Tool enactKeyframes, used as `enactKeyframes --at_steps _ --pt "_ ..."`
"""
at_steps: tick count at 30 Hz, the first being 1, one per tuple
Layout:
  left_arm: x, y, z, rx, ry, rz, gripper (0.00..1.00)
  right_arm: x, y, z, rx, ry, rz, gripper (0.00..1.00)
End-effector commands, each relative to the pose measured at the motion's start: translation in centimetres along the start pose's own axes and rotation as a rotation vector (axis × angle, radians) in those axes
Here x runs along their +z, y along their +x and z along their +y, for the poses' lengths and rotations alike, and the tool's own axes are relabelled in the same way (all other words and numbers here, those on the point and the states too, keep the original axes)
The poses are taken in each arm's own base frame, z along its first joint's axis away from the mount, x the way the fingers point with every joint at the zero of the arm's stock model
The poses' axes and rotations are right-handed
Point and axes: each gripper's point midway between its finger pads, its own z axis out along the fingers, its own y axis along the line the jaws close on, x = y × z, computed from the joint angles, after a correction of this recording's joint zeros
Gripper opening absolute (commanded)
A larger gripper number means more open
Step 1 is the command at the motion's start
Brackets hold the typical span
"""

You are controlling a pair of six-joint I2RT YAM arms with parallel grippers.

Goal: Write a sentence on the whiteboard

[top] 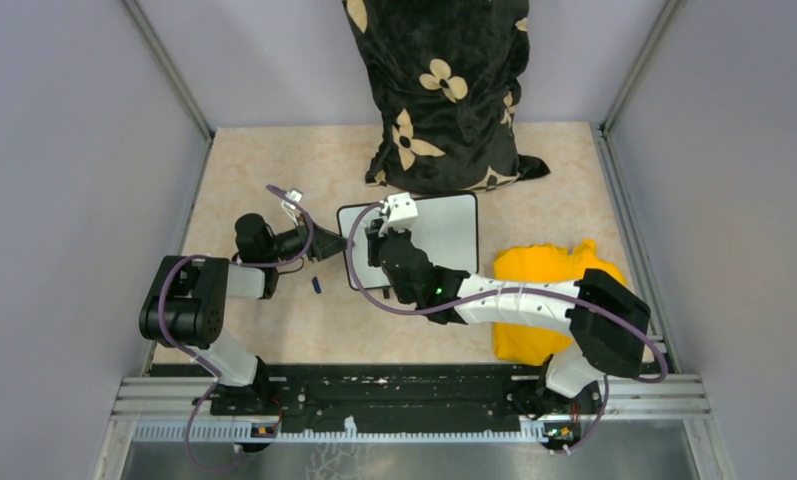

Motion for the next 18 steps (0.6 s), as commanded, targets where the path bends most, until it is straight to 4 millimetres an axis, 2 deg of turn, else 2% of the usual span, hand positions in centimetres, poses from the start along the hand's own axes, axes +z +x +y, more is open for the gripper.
enactKeyframes --at_steps 1,13,18 --pt "0.0 -0.5 -0.2 0.042 0.015 -0.006 0.31 0.1 -0.8 -0.2 0.043 0.001 -0.022 0.00" --pt "0.0 -0.5 -0.2 0.046 0.015 -0.006 0.31 -1.0 0.6 -1.7 0.052 0.018 0.007 0.00" --pt "0.0 -0.5 -0.2 0.045 0.016 -0.005 0.30 -1.4 -0.4 -0.8 0.072 -0.035 -0.008 0.00"
